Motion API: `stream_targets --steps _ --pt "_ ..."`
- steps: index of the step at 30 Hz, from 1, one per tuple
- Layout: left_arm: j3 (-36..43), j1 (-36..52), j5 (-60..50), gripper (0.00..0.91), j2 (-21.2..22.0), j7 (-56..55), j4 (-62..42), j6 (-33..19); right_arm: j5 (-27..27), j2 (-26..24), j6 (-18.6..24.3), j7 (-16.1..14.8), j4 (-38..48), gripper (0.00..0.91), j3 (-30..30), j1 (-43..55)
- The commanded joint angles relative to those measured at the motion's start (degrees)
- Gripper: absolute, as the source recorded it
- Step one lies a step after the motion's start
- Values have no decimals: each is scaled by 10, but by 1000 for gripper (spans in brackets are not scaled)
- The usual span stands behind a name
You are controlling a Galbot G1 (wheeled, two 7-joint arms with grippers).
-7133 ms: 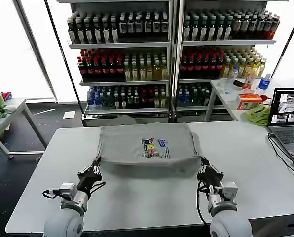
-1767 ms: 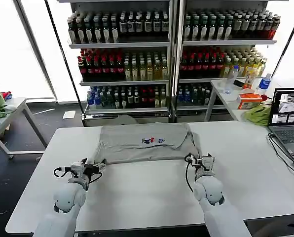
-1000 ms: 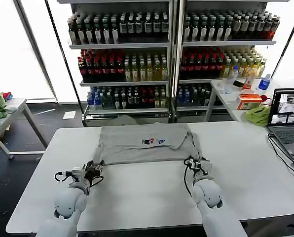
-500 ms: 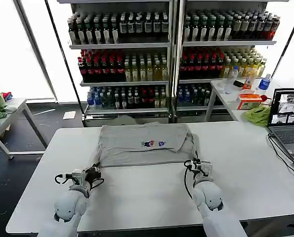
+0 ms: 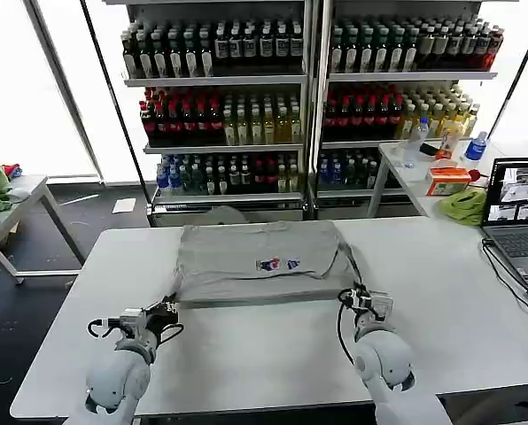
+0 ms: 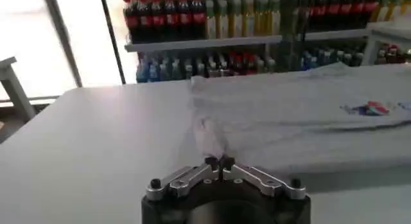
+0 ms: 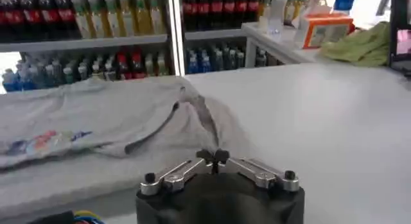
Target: Fold and organize the clothes.
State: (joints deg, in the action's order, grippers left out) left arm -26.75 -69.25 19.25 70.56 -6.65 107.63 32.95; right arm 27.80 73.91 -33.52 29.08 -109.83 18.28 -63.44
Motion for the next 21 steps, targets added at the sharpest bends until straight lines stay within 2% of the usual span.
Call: stream_targets --steps 1,8,21 --pt "-23 -102 3 0 -7 0 147 -5 5 -13 2 11 -122 0 19 -82" --pt "-43 -203 1 0 -16 -3 211 -17 16 -23 3 20 -182 0 55 -190" --pt "-46 -306 -23 0 -4 -6 267 -24 9 -31 3 40 -221 0 58 -266"
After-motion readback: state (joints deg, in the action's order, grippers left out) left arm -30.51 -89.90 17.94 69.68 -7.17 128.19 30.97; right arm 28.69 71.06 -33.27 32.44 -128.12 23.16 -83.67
